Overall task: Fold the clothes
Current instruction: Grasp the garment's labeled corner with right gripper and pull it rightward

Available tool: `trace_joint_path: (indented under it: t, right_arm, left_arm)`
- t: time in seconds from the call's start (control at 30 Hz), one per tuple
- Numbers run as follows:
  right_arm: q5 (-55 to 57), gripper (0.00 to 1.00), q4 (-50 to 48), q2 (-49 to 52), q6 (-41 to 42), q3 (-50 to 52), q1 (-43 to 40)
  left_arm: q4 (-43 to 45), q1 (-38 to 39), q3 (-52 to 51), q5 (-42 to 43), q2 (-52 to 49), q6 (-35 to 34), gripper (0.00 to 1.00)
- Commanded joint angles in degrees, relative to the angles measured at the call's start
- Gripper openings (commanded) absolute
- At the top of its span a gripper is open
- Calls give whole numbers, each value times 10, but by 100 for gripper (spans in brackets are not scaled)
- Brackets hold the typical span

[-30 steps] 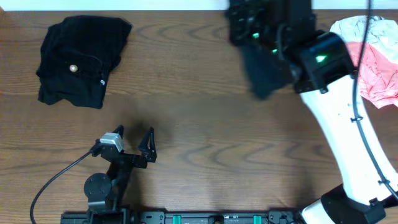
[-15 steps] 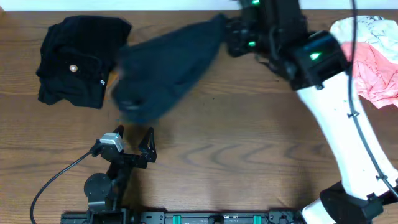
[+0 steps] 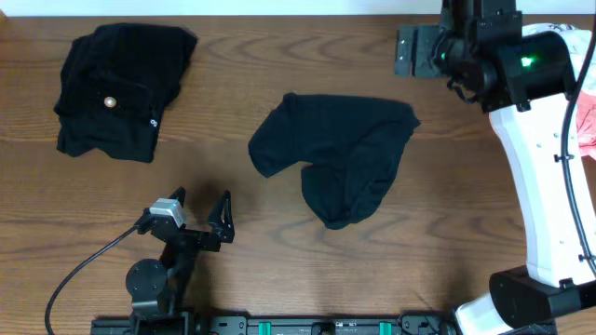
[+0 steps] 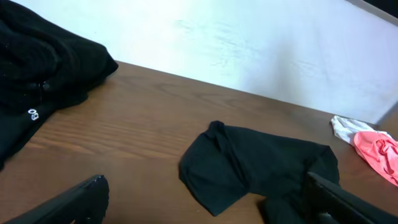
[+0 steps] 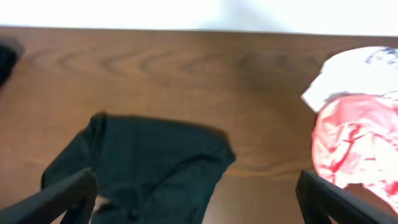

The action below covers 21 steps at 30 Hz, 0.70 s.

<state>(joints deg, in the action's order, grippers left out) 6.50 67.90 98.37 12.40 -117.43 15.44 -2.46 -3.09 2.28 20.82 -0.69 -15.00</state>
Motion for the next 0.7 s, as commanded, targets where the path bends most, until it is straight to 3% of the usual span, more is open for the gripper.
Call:
trace_joint_path:
  t: [0.0,0.33,0.43,0.67]
  right_arm:
    - [-77,98,-8,-2,-23,60,5]
    - [-175,81,-147,-2,3,337,74]
    - [-175,69,-181,-2,47,403,99]
    - [-183,64,-145,-1,91,473,132]
  left_arm:
    - [-6,3,-17,5,3,3,98]
    - [-6,3,-17,5,3,3,98]
    - [-6,3,-17,5,3,3,98]
    - [-6,3,-17,5,3,3,98]
